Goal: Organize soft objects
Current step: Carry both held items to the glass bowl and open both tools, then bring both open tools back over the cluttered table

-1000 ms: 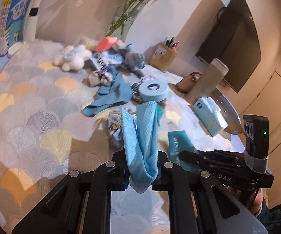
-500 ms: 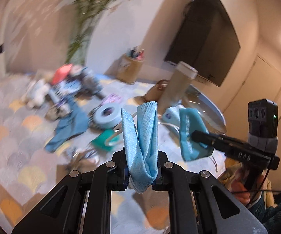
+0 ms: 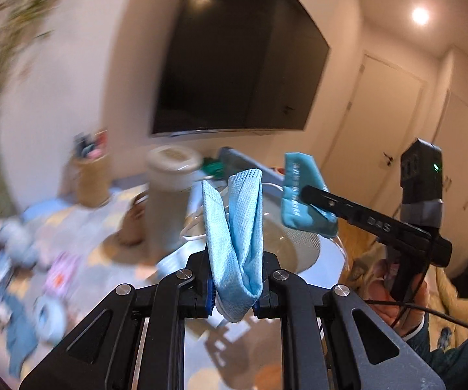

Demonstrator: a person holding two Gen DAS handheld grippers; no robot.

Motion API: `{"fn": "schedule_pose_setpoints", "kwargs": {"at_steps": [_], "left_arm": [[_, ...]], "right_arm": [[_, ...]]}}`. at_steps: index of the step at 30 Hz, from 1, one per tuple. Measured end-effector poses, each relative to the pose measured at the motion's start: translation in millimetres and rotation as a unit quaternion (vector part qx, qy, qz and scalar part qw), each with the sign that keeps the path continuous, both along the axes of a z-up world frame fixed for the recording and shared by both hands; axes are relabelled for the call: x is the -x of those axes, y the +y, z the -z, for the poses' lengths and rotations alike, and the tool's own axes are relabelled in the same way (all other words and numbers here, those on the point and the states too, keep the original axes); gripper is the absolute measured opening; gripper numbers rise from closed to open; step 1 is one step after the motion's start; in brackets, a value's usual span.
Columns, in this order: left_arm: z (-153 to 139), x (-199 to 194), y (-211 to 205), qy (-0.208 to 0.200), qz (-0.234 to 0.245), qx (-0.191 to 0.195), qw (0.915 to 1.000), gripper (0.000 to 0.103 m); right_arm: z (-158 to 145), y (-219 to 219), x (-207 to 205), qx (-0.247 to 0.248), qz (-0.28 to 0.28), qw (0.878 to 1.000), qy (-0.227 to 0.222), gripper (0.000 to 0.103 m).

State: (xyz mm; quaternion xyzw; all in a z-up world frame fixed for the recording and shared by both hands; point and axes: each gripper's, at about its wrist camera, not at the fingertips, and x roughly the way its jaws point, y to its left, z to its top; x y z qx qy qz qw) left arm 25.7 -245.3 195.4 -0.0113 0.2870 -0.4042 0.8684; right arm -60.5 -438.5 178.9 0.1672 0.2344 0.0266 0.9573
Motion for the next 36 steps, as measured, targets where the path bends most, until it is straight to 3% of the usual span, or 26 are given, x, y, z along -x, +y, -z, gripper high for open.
{"fn": "schedule_pose_setpoints", "kwargs": {"at_steps": [8,15,17,20,21,22,29,36], "left_arm": [[18,-29,-98,0.015,0.026,-0.029,0.9991,0.013],[45,-56,-137,0.04,0.025,-0.054,0.9974,0.013],[49,-60,-143,0.059,0.034,-0.048,0.9965,0.021],[53,-63,-145,0.078,0.029,-0.042,0.9956,0.052],[54,-62,-143,0.077,0.027,-0.038,0.9959,0.057],[52,-62,-141,0.076,0.026,-0.036,0.9962,0.065],[37,-38,-109,0.05,0.039,-0.021,0.9978,0.067],[11,-2,-42,0.023,0.014,0.012,0.9996,0.067]], "right_arm": [[29,-94,-23,-0.085,0.102,0.99,0.048,0.013],[62,-111,-40,-0.096,0.126,0.982,0.106,0.013],[65,-110,-40,-0.089,0.121,0.982,0.112,0.013],[70,-113,-40,-0.087,0.12,0.982,0.117,0.028],[70,-113,-38,-0.089,0.12,0.982,0.115,0.046],[70,-112,-36,-0.089,0.122,0.982,0.109,0.056],[61,-105,-19,-0.069,0.125,0.986,0.092,0.056],[49,-74,-4,-0.067,0.097,0.99,0.081,0.058]]}}
